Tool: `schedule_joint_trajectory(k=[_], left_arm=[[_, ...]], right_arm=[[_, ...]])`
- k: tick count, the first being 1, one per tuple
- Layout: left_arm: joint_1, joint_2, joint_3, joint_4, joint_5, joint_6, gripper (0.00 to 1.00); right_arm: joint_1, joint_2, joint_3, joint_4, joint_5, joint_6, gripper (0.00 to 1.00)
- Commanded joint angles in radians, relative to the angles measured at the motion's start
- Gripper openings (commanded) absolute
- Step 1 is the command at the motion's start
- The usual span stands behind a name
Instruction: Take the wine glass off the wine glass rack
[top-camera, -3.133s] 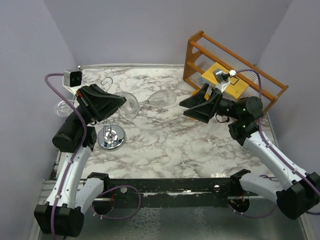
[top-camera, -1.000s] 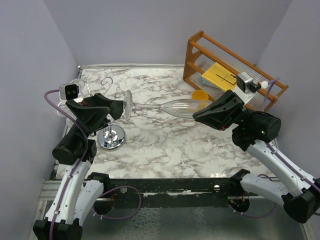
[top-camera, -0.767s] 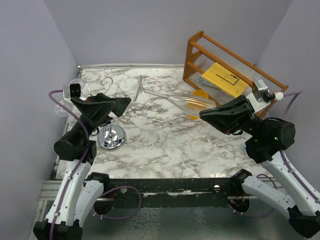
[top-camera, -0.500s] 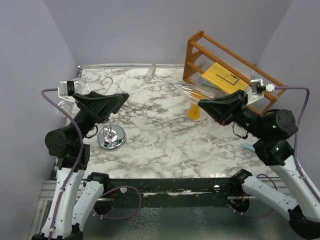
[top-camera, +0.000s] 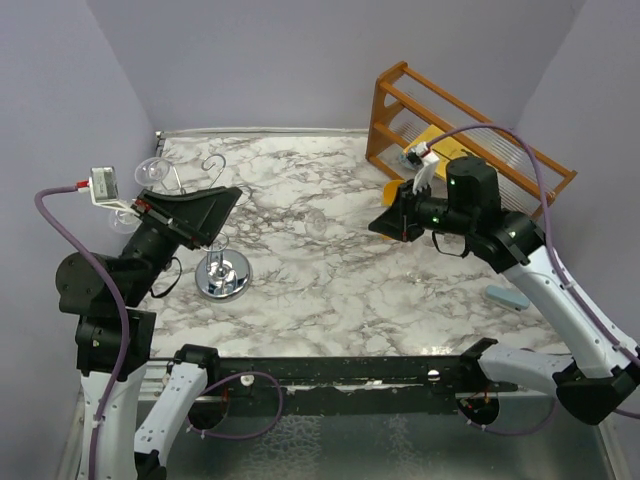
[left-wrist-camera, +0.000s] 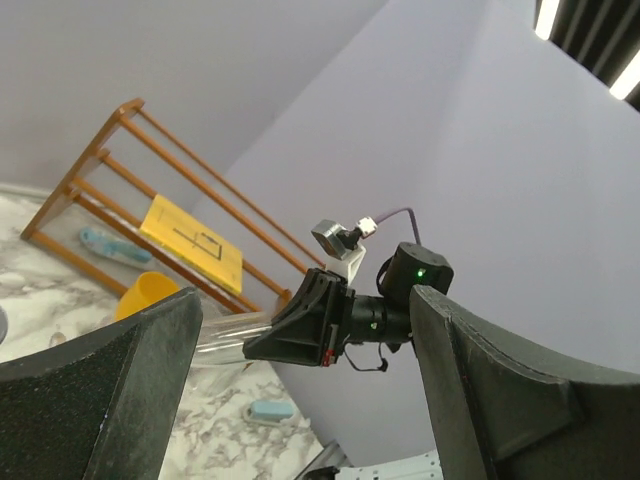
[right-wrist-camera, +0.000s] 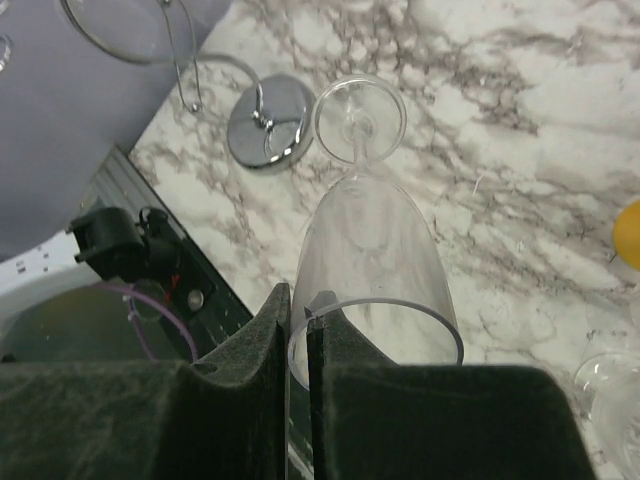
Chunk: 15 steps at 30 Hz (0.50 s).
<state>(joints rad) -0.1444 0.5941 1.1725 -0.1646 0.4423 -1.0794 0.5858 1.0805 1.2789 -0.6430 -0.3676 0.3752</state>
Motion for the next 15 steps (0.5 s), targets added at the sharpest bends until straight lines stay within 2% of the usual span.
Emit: schedule_joint_trajectory(k=[1, 4, 8, 15], left_arm=[[0.003, -0.018, 0.018, -0.092, -0.037, 0.065, 0.88], [0.003, -0.02, 0.039, -0.117, -0.043, 0.086, 0.88], [0.003, -0.026, 0.087, -0.159, -0.076, 0.137, 0.88], [0.003, -0.001, 0.264, -0.279, -0.18, 0.268, 0.88]], right_arm=[[0.003, 0.064, 0.091, -0.157, -0.119, -0.081, 0.01], [0.004, 0.132, 0.128, -0.252, -0.138, -0.108, 0.01], [0.007, 0.225, 0.186, -0.385, -0.064, -0.142, 0.01], [0.025, 0.311, 0.244, -0.45, 0.038, -0.175, 0.01]])
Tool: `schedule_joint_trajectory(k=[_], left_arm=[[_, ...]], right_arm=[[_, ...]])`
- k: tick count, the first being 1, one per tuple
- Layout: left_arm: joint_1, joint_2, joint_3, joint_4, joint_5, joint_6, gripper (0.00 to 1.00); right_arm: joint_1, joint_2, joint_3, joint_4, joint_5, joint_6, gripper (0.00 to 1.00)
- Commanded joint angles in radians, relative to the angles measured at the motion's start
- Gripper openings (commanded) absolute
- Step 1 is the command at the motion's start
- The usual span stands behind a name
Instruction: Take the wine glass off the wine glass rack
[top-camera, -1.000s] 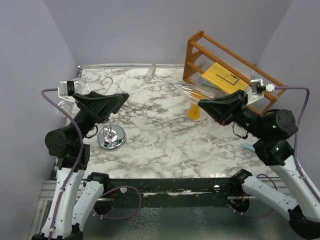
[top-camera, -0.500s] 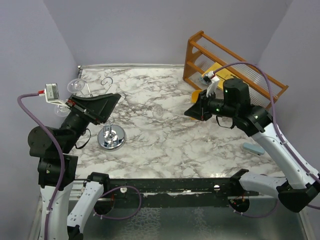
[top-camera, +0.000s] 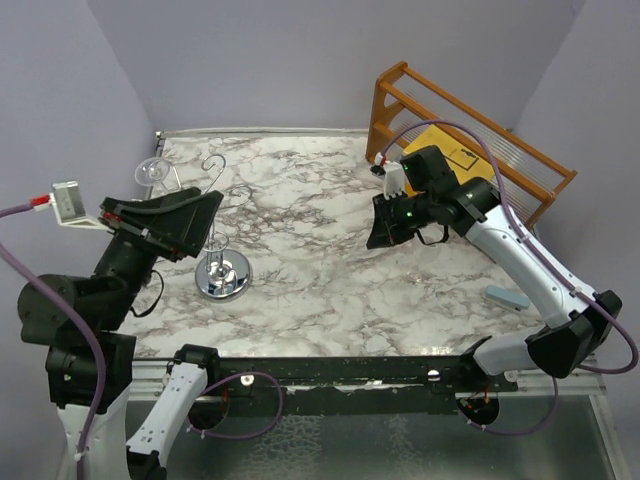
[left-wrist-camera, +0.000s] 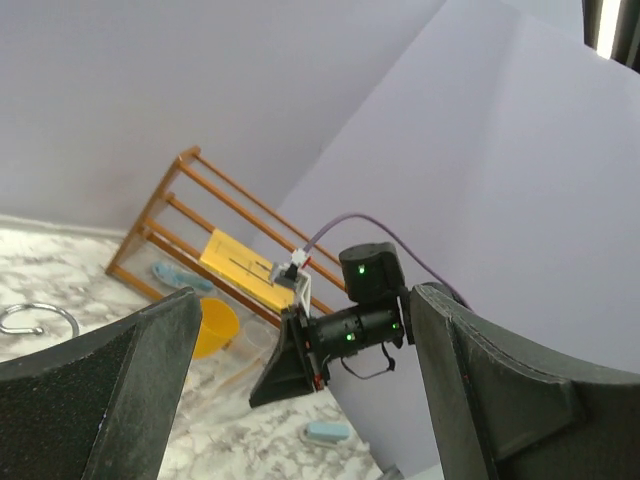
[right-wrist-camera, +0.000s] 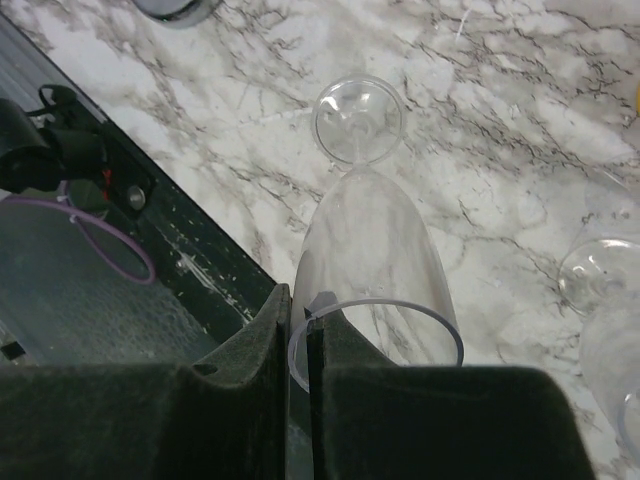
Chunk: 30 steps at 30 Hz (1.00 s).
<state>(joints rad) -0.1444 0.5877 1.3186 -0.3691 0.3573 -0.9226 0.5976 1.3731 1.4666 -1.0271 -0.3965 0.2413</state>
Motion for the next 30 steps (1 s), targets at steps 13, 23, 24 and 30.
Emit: schedule_joint_trajectory(k=[13, 23, 24, 30], left_arm=[[-0.015, 0.039, 0.294, -0.219, -0.254, 0.268, 0.89], [-0.017, 0.03, 0.252, -0.202, -0.231, 0.255, 0.89], [-0.016, 0.029, 0.25, -0.201, -0.231, 0.254, 0.89], [-0.017, 0.031, 0.25, -0.201, -0.224, 0.251, 0.89]], right_arm=[[0.059, 0.187, 0.176, -0.199, 0.326, -0.074, 0.01], [0.06, 0.236, 0.216, -0.242, 0.452, -0.074, 0.01], [0.06, 0.241, 0.218, -0.238, 0.452, -0.075, 0.01], [0.06, 0.277, 0.228, -0.226, 0.438, -0.087, 0.01]])
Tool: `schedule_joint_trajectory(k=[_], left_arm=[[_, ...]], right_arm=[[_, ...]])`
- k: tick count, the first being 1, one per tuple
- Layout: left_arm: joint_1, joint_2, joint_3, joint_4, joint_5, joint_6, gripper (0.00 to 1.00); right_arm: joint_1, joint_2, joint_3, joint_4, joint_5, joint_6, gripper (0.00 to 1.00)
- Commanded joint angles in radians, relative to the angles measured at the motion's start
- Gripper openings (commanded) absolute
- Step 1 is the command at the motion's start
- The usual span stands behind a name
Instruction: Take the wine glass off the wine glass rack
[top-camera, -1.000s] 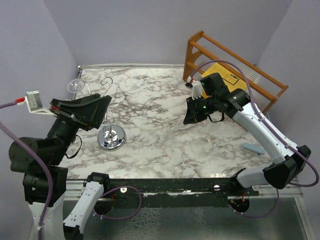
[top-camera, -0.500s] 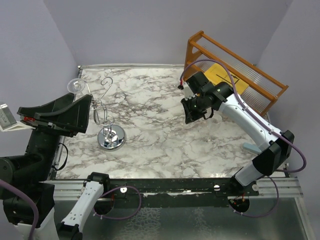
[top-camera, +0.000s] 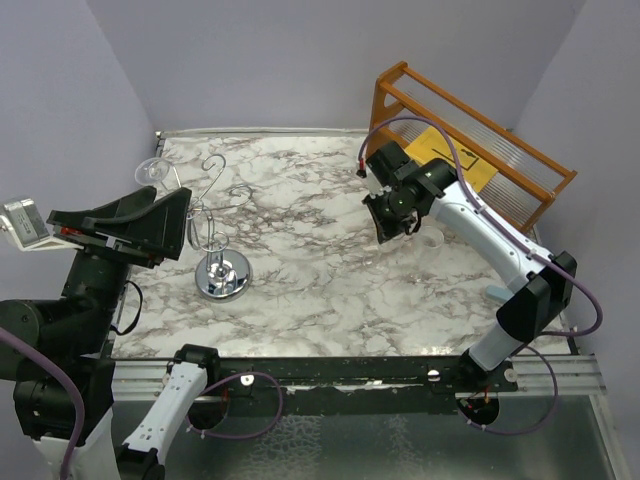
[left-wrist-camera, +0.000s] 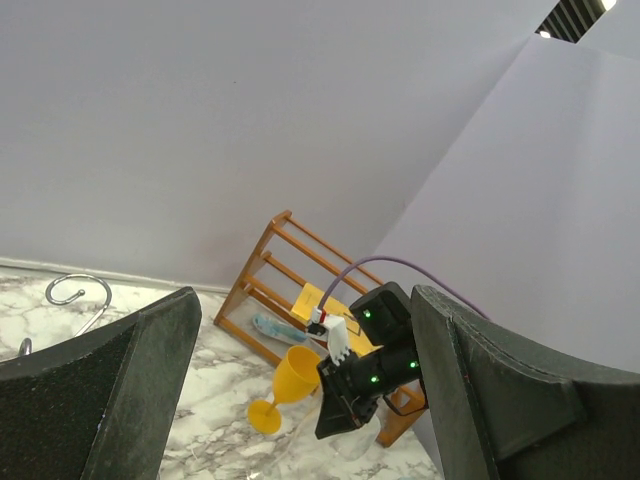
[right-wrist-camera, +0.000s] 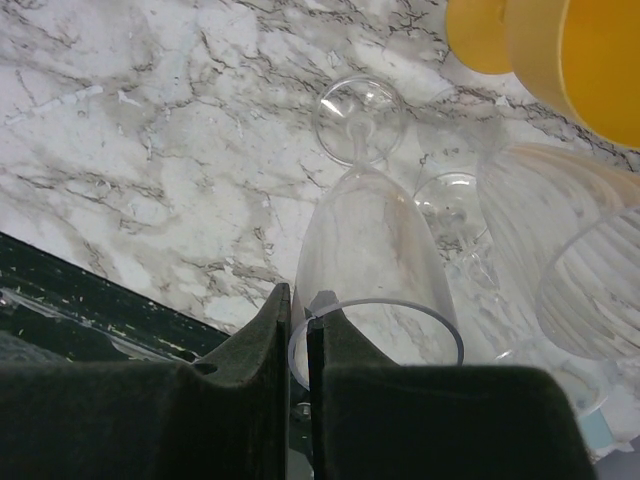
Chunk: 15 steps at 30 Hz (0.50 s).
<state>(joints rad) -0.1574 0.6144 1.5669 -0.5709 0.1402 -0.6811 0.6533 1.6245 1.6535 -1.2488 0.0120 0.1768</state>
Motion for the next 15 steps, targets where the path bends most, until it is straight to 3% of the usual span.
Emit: schedule_joint_trajectory(k=[1, 9, 15], left_arm=[[-0.004, 0.004, 0.002, 0.001, -0.008, 0.009, 0.89], [-0.005, 0.003, -0.002, 0.0, -0.008, 0.01, 0.89], [-0.005, 0.004, -0.011, -0.004, -0.009, 0.013, 0.89]], right_arm=[[0.005, 0.03, 0.042, -0.002, 0.029, -0.024, 0.01], [0.005, 0.054, 0.061, -0.015, 0.054, -0.029, 0.01], [0.005, 0.051, 0.08, -0.018, 0.058, -0.037, 0.22]])
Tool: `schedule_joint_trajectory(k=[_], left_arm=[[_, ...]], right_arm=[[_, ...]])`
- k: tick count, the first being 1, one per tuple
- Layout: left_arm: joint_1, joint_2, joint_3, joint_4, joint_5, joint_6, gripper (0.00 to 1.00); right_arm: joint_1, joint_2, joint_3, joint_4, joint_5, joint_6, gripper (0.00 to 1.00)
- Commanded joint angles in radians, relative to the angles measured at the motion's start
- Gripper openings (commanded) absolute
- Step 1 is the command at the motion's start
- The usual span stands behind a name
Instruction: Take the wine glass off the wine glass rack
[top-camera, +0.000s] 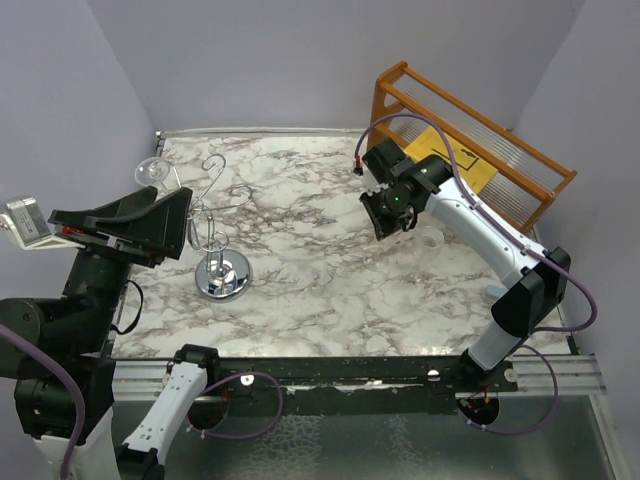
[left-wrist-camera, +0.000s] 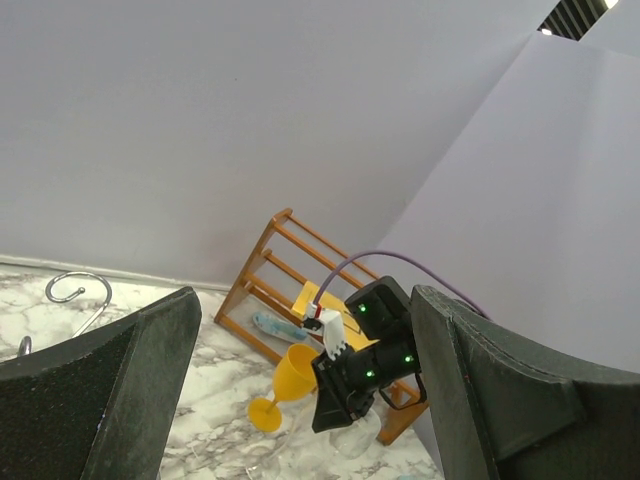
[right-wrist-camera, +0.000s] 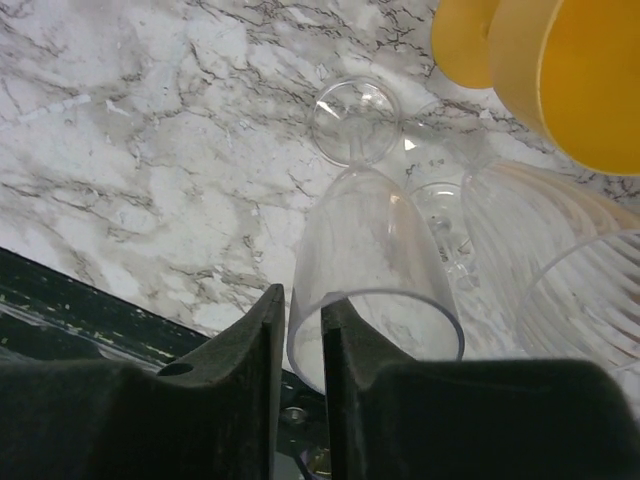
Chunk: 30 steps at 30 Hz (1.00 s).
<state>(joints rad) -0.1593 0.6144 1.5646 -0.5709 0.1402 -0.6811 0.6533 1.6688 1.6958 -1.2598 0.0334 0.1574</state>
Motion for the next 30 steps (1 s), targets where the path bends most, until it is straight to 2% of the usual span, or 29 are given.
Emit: schedule_joint_trajectory(k=[1, 15, 20, 30], left_arm=[[-0.003, 0.006, -0.01, -0.004, -0.01, 0.012, 0.89], [-0.003, 0.055, -0.037, -0.041, -0.001, 0.017, 0.89], [-0.003, 0.093, -0.04, -0.082, -0.013, 0.045, 0.89], [-0.003, 0.258, 0.077, -0.228, -0.157, 0.209, 0.89]], right_arm=[[0.005, 0.006, 0.042, -0.004, 0.034, -0.019, 0.26], [0.005, -0.086, 0.147, 0.053, 0.033, -0.036, 0.59], [0.005, -0.209, 0.034, 0.182, 0.002, -0.052, 0.71], [0.005, -0.429, -0.242, 0.396, -0.052, -0.063, 0.82]])
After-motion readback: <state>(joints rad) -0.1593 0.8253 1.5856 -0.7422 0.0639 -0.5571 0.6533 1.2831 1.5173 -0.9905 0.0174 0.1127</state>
